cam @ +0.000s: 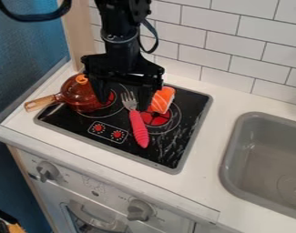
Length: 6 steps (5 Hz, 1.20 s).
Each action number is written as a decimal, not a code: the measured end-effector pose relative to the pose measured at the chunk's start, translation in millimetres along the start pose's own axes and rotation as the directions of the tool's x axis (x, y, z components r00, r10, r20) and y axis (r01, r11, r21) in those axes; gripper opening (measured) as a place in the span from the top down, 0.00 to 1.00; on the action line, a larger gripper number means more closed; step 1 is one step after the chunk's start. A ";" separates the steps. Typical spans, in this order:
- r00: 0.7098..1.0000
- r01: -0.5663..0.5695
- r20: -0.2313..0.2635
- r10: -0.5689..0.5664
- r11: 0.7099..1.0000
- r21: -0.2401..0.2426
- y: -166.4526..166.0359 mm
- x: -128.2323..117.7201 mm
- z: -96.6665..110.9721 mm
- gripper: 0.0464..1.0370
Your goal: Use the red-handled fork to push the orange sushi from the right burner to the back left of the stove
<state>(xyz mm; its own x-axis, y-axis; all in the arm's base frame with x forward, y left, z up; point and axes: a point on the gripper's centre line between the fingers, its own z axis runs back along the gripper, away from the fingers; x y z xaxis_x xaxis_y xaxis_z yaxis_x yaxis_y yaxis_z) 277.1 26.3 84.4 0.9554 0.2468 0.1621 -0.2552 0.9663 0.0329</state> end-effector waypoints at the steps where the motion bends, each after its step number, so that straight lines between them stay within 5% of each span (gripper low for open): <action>1: 0.999 -0.012 -0.036 0.012 1.000 0.009 0.5 -4.3 -9.0 0.04; 3: 0.960 -0.254 -0.097 0.262 0.963 0.092 9.0 3.4 -32.7 0.04; 4: 0.942 -0.314 -0.075 0.327 0.938 0.145 11.3 9.3 -49.6 0.04; 5: 0.941 -0.318 -0.076 0.331 0.937 0.143 7.8 13.8 -71.1 0.04; 6: 0.929 -0.366 -0.007 0.371 0.920 0.143 7.1 20.0 -83.2 0.04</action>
<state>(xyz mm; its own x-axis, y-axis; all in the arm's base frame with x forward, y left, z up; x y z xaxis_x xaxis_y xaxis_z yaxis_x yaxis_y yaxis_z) 306.7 44.2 5.8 0.7938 0.5878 0.1560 -0.6055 0.7879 0.1123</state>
